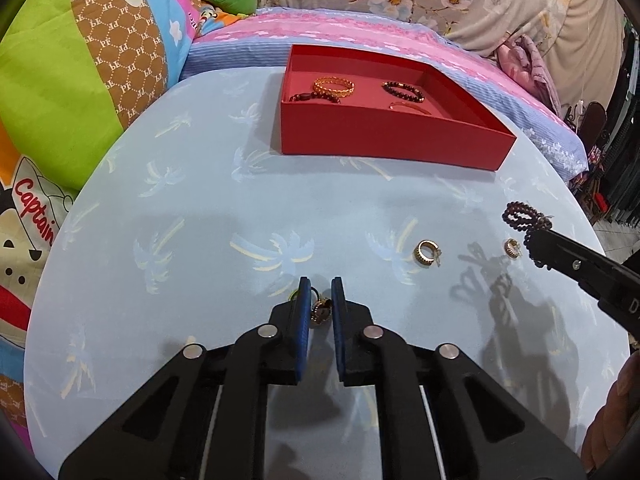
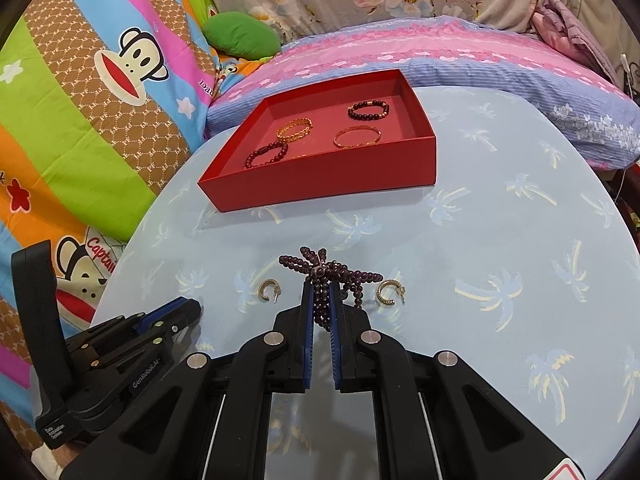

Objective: Organize jewelry

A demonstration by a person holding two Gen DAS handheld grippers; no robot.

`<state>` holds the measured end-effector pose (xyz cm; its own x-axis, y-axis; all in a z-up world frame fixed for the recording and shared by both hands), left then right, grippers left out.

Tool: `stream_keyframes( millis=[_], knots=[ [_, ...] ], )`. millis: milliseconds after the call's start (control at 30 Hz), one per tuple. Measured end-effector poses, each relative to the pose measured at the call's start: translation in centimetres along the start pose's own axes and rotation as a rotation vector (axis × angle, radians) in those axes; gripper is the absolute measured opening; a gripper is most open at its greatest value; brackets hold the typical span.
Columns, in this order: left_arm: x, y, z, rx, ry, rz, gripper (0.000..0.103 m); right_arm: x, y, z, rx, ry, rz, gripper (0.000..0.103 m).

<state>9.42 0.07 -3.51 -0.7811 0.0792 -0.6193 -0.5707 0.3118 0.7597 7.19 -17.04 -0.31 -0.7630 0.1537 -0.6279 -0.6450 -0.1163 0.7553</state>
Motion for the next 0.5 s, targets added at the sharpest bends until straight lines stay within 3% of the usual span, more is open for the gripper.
stream_keyframes(
  millis=[500],
  knots=[
    [1.4, 1.7, 0.3, 0.029, 0.019, 0.006, 0.01, 0.4, 0.1, -0.1, -0.004, -0.004, 0.001, 0.007]
  ],
)
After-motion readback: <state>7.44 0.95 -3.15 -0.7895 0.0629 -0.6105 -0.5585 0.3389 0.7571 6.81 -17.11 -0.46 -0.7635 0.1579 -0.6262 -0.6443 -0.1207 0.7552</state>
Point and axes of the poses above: each gripper's, at about its wrist camera, not at the fingertips, and y roughly against the way its jaws point, z to its left, x to its underside, the point moved 5 cm from there along -y, roughly the way its jaws point, and after that the axes turned 6 degrees about x, right-handed, at the moved point
